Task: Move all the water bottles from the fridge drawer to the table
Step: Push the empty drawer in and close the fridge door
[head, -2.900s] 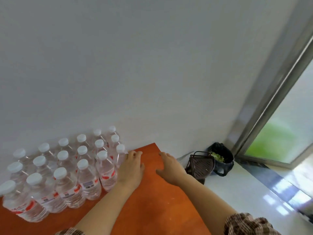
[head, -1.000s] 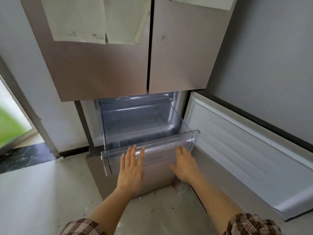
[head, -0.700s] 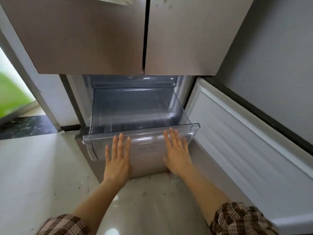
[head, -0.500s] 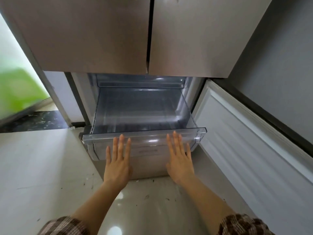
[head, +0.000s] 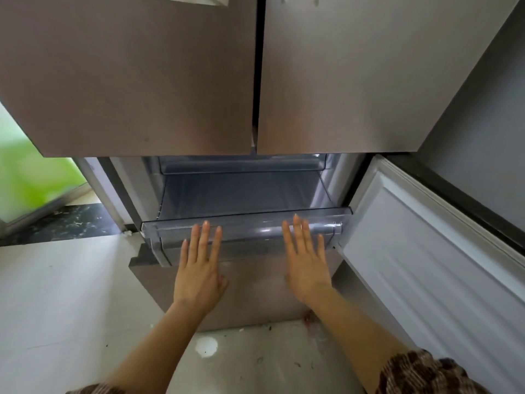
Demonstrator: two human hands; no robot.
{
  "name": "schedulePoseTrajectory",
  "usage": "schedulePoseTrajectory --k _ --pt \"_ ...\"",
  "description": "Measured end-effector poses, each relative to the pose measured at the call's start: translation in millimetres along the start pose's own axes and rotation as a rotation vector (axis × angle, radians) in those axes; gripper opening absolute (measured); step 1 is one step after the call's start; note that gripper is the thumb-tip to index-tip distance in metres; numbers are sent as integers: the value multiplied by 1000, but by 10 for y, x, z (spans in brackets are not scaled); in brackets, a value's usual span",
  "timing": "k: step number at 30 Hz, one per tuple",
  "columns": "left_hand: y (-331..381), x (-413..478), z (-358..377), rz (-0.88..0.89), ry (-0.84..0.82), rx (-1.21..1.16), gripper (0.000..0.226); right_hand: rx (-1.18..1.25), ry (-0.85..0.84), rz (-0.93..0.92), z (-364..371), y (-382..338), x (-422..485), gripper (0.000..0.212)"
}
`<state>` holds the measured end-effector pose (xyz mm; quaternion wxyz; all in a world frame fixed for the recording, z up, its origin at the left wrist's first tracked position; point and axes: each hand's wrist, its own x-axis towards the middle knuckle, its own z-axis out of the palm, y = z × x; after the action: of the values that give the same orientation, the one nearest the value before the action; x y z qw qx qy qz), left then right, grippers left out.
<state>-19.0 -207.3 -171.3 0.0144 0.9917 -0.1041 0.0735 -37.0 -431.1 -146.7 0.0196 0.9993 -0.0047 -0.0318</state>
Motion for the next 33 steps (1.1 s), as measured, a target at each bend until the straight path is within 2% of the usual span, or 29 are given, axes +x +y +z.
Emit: schedulePoseTrajectory --k 5,13,18,21,25,29,33 --pt "-150 590 -58 41 8 -8 101 -1 -14 19 -122 -63 628 108" --pt "-286 1122 183 70 11 8 111 -90 -24 45 -94 -139 1153 115" --pt "-235 1350 222 34 -21 -74 113 -88 24 76 -118 -200 1376 97" --pt "-191 1361 269 5 -14 -96 118 -173 37 120 -130 -303 1394 94" --pt "-162 1350 176 2 -85 -85 118 -223 22 91 -208 -268 1327 94" --pt "-44 1222 -92 0 -121 -118 108 -116 34 95 -443 -80 1051 95" --pt "388 905 -361 9 -168 -290 96 75 203 79 -671 121 415 87"
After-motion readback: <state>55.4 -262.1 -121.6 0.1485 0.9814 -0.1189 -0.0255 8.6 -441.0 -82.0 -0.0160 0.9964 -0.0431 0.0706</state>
